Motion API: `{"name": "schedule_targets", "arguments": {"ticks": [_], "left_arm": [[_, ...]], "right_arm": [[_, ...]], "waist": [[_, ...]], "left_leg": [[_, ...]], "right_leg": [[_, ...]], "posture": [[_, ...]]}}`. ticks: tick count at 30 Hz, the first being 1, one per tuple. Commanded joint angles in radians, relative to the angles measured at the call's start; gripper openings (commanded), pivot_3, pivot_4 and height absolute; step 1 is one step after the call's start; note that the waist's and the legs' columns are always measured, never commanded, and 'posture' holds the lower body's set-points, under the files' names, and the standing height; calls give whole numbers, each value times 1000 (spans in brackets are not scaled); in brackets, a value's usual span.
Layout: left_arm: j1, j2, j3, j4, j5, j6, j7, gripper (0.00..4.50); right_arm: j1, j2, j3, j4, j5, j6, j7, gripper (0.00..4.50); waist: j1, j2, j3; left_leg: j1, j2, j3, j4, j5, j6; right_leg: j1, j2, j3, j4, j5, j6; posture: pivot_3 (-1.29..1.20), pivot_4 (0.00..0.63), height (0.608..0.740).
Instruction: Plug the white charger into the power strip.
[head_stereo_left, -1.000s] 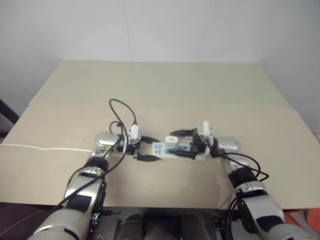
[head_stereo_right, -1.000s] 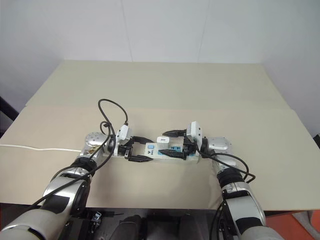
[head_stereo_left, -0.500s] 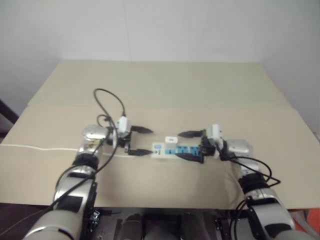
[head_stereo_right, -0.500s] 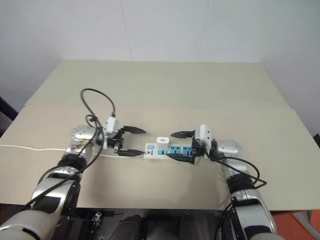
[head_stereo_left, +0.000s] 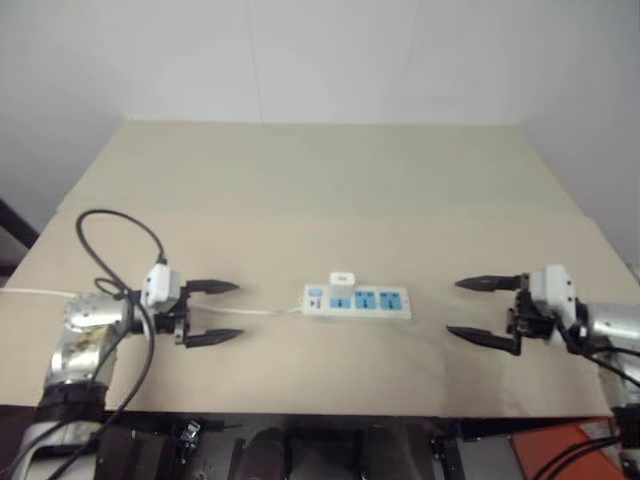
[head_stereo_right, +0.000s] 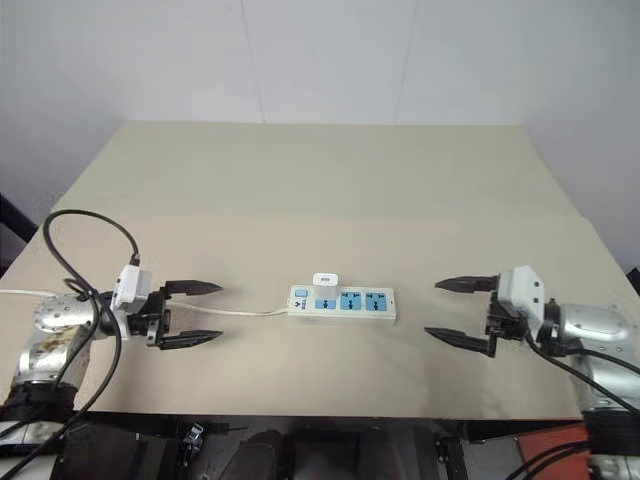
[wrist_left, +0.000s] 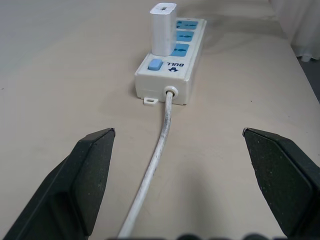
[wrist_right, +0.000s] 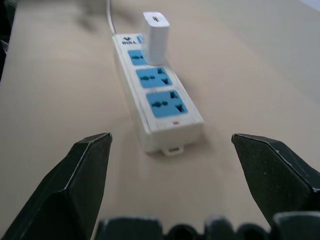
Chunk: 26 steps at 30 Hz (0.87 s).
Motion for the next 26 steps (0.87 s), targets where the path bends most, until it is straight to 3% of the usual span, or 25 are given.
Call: {"name": "schedule_targets", "arguments": {"ticks": [1,14,26], "left_arm": [[12,15,21,-69,-29,13,28,4466],[3,-27,-7,-119,-41,94,135,4466],[-14,-2,1,-82,-25,102,142,4466]], "right_arm": [[-2,-53,-20,-23,-4,32,7,4500],[-74,-139,-8,58,-63,90,-2,4500],[-90,-131,-11,58,-94,77,-80,4500]], "waist": [[0,0,0],[0,0,0],[0,-1,0]], "left_leg": [[0,0,0,0,0,0],[-2,-1,1,-1,0,0],[-2,-1,1,-1,0,0]], "right_leg": [[0,0,0,0,0,0],[-1,-1,0,-1,1,-1],[-1,-1,0,-2,1,-1]], "posture": [[0,150,740],[0,150,740],[0,150,740]]}}
